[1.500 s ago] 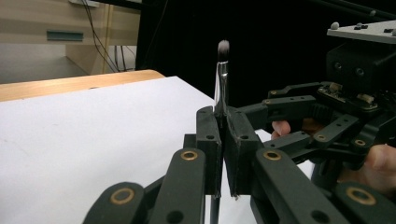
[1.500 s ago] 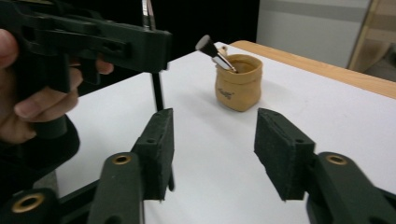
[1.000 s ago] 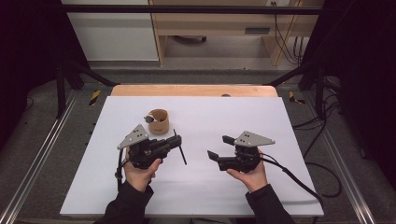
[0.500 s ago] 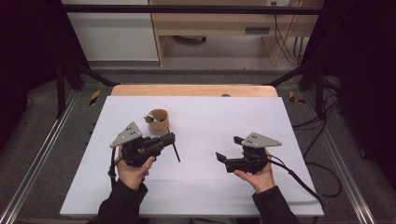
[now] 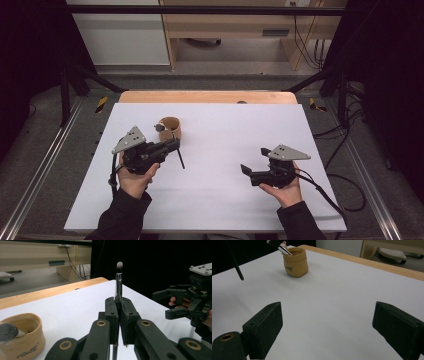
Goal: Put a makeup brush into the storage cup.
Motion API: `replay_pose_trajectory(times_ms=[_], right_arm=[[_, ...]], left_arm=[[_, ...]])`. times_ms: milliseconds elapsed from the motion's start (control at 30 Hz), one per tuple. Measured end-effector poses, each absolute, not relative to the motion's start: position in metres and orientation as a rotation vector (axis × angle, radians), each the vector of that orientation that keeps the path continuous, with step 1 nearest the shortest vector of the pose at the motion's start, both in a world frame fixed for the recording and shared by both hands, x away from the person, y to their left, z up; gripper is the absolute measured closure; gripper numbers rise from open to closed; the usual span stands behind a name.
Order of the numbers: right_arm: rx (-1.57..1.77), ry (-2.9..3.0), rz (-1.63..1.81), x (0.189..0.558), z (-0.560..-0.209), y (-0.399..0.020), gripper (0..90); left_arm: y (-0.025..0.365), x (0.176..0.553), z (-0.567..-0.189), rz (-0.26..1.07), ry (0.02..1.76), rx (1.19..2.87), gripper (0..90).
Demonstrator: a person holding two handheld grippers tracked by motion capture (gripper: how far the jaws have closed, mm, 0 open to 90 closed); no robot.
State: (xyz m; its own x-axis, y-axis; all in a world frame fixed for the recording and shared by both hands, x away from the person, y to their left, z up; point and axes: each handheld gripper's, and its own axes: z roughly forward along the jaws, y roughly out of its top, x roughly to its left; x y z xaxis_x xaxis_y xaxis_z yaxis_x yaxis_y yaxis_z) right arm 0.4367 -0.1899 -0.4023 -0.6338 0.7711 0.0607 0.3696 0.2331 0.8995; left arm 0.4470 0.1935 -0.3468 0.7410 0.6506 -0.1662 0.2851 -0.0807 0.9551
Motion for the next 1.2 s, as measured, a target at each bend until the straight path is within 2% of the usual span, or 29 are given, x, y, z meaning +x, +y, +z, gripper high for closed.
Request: replay_pose_trajectory(times_ms=[1200], right_arm=[[1.11, 2.05, 1.344, 0.429, -0.406, -0.217, 6.3]], left_arm=[[0.209, 0.482, -0.326, 0.45, 0.818, 1.655, 85.3]])
